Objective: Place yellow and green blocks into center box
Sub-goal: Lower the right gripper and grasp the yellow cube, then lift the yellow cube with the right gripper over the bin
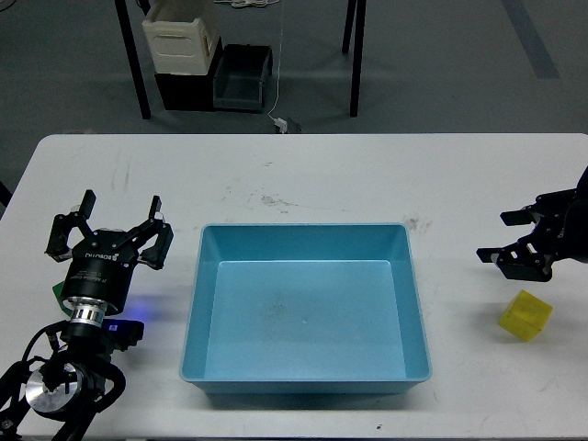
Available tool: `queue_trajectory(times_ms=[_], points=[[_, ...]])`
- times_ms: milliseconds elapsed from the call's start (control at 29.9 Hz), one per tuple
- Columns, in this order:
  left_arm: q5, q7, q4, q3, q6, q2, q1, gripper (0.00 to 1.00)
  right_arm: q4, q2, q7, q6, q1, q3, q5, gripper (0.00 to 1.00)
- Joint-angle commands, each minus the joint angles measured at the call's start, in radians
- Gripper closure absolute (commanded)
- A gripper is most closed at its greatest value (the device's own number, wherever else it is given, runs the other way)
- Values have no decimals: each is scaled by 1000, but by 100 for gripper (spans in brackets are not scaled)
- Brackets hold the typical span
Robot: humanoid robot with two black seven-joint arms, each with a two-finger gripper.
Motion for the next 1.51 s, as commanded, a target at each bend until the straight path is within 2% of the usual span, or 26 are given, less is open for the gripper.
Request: queue_trajectory(times_ms=[0,134,368,669,1003,1204,1237,1271,1338,1472], points=[[-1,0,0,0,0,-2,-1,0,13,1,0,3,49,-118,-65,17],[0,0,14,0,0,-25,-1,0,13,3,0,26,60,-165,-136,15],[0,0,24,0,-2,-37,-1,0,7,5,0,174,60,-178,-153,5],[0,0,29,0,-2,-43,-1,0,-36,11,0,174,41,-185,-153,4],[-1,0,35,0,-3,-45,-1,0,-102,83,0,174,26,-225,-153,7],[-1,0,37,-2,-6,-54,-1,0,-142,139,0,174,-9,-218,-153,20],[-1,0,41,-2,-6,-55,-1,0,-144,141,0,174,-17,-212,-153,25],[-1,0,46,-2,-6,-57,-1,0,-144,144,0,174,-19,-208,-153,35],[-1,0,48,-2,-6,-57,-1,0,-153,150,0,174,-19,-207,-153,70],[-3,0,48,-2,-5,-57,-1,0,-153,149,0,174,-9,-164,-153,85]])
